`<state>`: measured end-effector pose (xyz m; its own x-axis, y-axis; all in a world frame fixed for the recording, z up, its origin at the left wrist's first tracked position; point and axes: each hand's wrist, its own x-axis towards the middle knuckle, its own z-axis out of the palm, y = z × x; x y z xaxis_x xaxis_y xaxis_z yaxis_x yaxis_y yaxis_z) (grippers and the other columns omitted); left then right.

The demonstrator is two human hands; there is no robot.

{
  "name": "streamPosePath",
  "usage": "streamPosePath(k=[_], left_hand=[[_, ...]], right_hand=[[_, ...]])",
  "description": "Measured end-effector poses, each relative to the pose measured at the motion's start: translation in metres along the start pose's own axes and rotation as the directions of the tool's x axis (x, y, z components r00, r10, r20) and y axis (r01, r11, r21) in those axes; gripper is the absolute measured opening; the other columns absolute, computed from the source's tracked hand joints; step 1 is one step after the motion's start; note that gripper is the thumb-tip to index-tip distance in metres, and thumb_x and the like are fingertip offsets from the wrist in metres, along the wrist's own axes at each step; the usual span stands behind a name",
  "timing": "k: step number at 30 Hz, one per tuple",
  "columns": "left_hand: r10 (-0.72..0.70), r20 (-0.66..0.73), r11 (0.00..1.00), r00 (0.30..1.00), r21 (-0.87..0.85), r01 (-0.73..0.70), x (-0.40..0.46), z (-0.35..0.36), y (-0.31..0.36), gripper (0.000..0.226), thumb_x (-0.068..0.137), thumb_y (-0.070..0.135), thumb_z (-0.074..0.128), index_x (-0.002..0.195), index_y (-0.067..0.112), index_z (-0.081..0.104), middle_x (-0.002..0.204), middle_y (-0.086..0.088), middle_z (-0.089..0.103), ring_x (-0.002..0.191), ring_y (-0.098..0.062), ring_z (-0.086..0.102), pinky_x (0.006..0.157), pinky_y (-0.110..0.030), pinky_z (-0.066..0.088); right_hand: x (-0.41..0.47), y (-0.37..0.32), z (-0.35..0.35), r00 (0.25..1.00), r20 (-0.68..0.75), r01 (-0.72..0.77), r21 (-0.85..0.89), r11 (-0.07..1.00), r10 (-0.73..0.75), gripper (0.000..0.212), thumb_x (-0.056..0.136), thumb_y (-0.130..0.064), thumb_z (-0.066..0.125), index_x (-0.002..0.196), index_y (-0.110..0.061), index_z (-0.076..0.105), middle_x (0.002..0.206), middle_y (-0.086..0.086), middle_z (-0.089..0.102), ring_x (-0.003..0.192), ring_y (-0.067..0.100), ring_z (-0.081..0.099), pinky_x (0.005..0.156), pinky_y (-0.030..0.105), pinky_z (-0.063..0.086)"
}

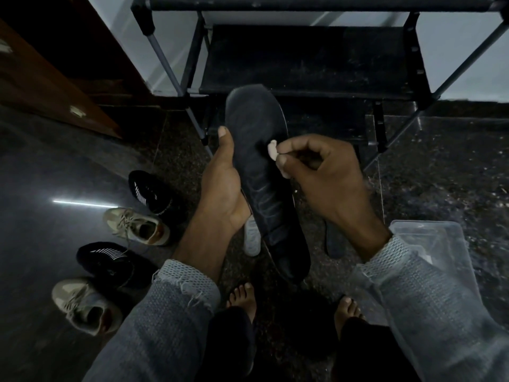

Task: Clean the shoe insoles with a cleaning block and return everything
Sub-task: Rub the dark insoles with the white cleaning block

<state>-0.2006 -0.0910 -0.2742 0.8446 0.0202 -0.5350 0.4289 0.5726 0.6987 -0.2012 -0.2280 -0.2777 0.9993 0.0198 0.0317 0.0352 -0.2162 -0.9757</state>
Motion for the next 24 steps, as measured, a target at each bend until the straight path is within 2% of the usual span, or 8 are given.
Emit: streamPosePath(k=[5, 8, 11, 14, 16, 20, 24], left_hand=[[-0.013, 0.037, 1.0, 0.999, 0.021, 0.012, 0.001, 0.0, -0.005, 0.064, 0.096, 0.059, 0.036, 0.127, 0.008, 0.059, 0.119, -0.015, 0.068, 0.109, -0.028, 0.066, 0.092, -0.041, 0.054], [-0.004, 0.087, 0.994, 0.996, 0.108, -0.005, 0.003, 0.001, -0.015, 0.064, 0.095, 0.06, 0.037, 0.128, 0.01, 0.06, 0.123, -0.015, 0.066, 0.115, -0.03, 0.063, 0.103, -0.047, 0.046], [0.005, 0.119, 0.99, 0.993, 0.142, -0.022, 0.006, 0.0, -0.021, 0.061, 0.097, 0.058, 0.037, 0.13, 0.012, 0.059, 0.124, -0.013, 0.065, 0.116, -0.03, 0.062, 0.105, -0.049, 0.044], [-0.012, 0.126, 0.996, 0.992, 0.088, 0.0, 0.006, -0.001, -0.022, 0.063, 0.097, 0.059, 0.036, 0.132, 0.011, 0.057, 0.125, -0.014, 0.065, 0.116, -0.03, 0.062, 0.103, -0.049, 0.045], [-0.021, 0.132, 0.998, 0.991, 0.053, 0.014, 0.006, -0.001, -0.023, 0.065, 0.096, 0.059, 0.035, 0.133, 0.01, 0.056, 0.124, -0.015, 0.065, 0.114, -0.03, 0.063, 0.097, -0.045, 0.048], [-0.039, 0.16, 0.998, 0.986, -0.033, 0.045, 0.006, -0.001, -0.023, 0.067, 0.097, 0.06, 0.035, 0.135, 0.007, 0.053, 0.128, -0.016, 0.062, 0.118, -0.031, 0.061, 0.095, -0.043, 0.048], [-0.032, 0.161, 0.996, 0.986, -0.074, 0.045, 0.006, -0.002, -0.022, 0.066, 0.098, 0.058, 0.035, 0.136, 0.007, 0.052, 0.13, -0.017, 0.061, 0.118, -0.03, 0.061, 0.095, -0.043, 0.049]], right_hand=[[0.002, 0.0, 0.0, 0.996, -0.092, -0.02, 0.019, 1.0, 0.022, 0.01, 0.086, -0.007, 0.07, 0.092, -0.014, 0.073, 0.083, -0.007, 0.072, 0.076, 0.006, 0.069, 0.076, 0.023, 0.057], [0.005, -0.001, -0.003, 0.984, -0.175, -0.026, 0.083, 0.996, 0.041, 0.01, 0.086, -0.005, 0.069, 0.09, -0.014, 0.072, 0.082, -0.004, 0.072, 0.076, 0.008, 0.068, 0.074, 0.022, 0.056], [0.006, 0.0, -0.003, 0.981, -0.193, -0.024, 0.074, 0.997, 0.038, 0.01, 0.086, -0.005, 0.068, 0.09, -0.014, 0.072, 0.082, -0.004, 0.072, 0.074, 0.007, 0.067, 0.073, 0.02, 0.055], [0.003, 0.0, 0.0, 0.984, -0.177, -0.008, -0.013, 1.0, 0.006, 0.01, 0.087, -0.009, 0.069, 0.09, -0.018, 0.071, 0.082, -0.008, 0.07, 0.074, 0.004, 0.067, 0.073, 0.02, 0.055], [0.003, 0.002, 0.001, 0.984, -0.175, 0.015, -0.118, 0.993, -0.036, 0.008, 0.088, -0.013, 0.069, 0.093, -0.019, 0.072, 0.085, -0.009, 0.07, 0.079, 0.003, 0.066, 0.075, 0.021, 0.055], [0.002, 0.007, 0.006, 0.978, -0.167, 0.069, -0.306, 0.95, -0.125, 0.012, 0.087, -0.026, 0.069, 0.099, -0.025, 0.073, 0.094, -0.011, 0.07, 0.093, 0.013, 0.064, 0.083, 0.038, 0.054], [-0.002, 0.006, 0.009, 0.983, -0.128, 0.079, -0.349, 0.934, -0.131, 0.016, 0.087, -0.024, 0.069, 0.103, -0.028, 0.072, 0.102, -0.011, 0.069, 0.099, 0.014, 0.063, 0.088, 0.043, 0.052]])
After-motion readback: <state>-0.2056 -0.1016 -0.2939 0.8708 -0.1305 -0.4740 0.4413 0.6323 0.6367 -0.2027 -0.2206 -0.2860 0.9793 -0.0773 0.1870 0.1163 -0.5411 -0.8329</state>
